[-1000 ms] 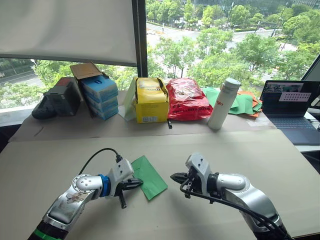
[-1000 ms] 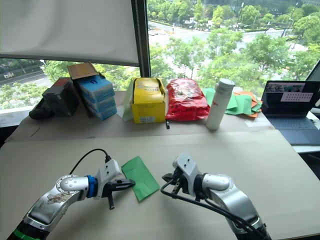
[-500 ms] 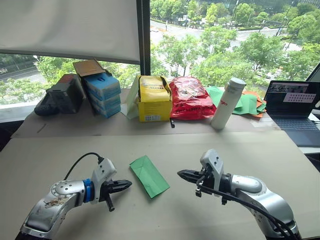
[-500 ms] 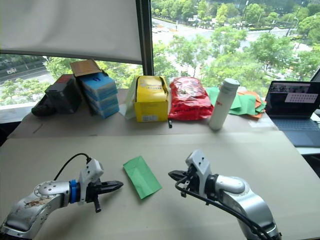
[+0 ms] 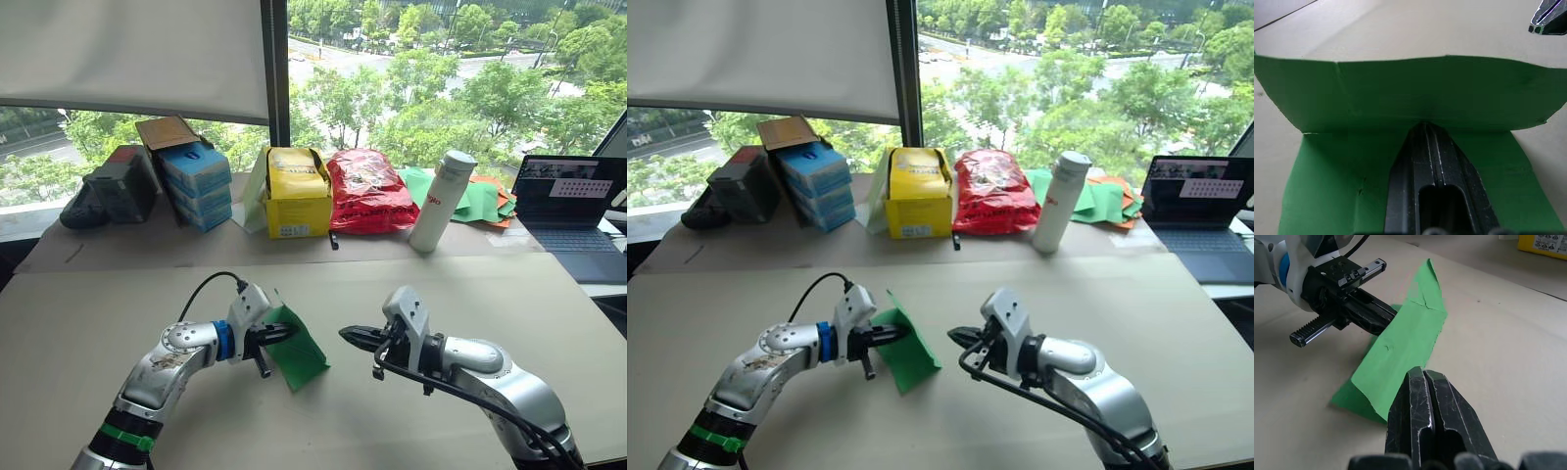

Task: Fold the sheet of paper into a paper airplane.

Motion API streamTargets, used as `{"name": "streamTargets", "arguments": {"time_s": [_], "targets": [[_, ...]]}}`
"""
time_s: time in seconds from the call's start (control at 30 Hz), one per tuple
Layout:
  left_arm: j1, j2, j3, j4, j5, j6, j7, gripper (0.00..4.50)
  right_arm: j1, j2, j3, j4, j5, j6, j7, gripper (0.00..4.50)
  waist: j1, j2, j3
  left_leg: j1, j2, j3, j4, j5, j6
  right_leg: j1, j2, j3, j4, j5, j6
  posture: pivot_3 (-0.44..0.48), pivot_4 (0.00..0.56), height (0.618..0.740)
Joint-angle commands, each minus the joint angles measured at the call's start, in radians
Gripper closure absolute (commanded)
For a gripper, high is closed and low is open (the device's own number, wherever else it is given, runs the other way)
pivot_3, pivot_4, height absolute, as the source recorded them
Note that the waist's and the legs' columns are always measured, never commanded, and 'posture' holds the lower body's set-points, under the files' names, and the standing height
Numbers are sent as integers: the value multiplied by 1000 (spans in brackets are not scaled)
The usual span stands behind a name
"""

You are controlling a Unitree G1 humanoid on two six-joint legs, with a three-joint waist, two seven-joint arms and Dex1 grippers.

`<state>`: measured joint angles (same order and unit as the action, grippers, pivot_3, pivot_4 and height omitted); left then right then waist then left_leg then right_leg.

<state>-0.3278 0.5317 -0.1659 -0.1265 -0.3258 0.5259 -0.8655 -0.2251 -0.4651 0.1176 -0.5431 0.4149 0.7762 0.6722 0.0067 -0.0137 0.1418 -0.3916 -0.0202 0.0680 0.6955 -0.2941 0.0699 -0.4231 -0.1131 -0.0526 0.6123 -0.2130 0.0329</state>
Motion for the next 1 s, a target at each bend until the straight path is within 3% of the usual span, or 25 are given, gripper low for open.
{"name": "streamTargets", "arguments": {"time_s": [0.03, 0.23, 0.37, 0.43, 0.57, 0.7, 0.83, 1.0], "targets": [[-58, -42, -27, 50, 25, -49, -4, 4500, -72, 24, 26, -15, -10, -18, -33, 4484, 3, 0, 0, 0, 0, 0, 0, 0, 0, 0, 0, 0, 0, 0, 0, 0, 150, 740], [-100, -80, -72, 126, 70, -103, -24, 4500, -193, 49, 71, 56, -38, -26, -54, 4484, 4, 0, 0, -1, -1, 0, 2, 0, 1, 1, 1, -1, 1, 0, 1, 0, 150, 740], [-101, -92, -89, 130, 81, -110, -34, 4500, -273, 43, 201, 221, -168, -37, -76, 4484, 1, 0, 0, -2, -2, 0, 3, 1, 1, 0, 1, -2, 1, 0, 1, 0, 150, 740], [-94, -87, -94, 111, 82, -106, -45, 4500, -284, 30, 260, 301, -235, -75, -75, 4484, 2, 0, 0, -2, -2, 0, 3, 1, 1, 1, 1, -2, 1, 0, 1, 0, 150, 740], [-54, -37, -110, 30, 52, -74, -121, 4500, -282, 53, 258, 411, -255, -58, -81, 4484, -2, 0, 0, -3, -2, 0, 4, 1, 1, 0, 2, -2, 1, 0, 1, 0, 150, 740], [5, 31, -125, -19, 39, -58, -189, 4500, -240, 3, 294, 412, -282, -28, -43, 4484, -8, 0, 0, -3, -2, 0, 4, 1, 1, 0, 2, -3, 1, 0, 1, 0, 150, 740], [25, 109, -164, 33, 124, -129, -220, 4500, -191, -61, 335, 371, -287, 7, 10, 4484, 2, 0, 0, -1, -2, -1, 5, 1, 1, 2, 1, -4, 1, 0, 1, 0, 150, 740], [-10, 141, -161, 105, 176, -193, -217, 4500, -135, -92, 323, 301, -280, 46, 18, 4484, 3, -1, -2, 7, 0, -2, 4, 0, 2, 9, 1, -2, 1, 0, 1, 0, 150, 740]]}}
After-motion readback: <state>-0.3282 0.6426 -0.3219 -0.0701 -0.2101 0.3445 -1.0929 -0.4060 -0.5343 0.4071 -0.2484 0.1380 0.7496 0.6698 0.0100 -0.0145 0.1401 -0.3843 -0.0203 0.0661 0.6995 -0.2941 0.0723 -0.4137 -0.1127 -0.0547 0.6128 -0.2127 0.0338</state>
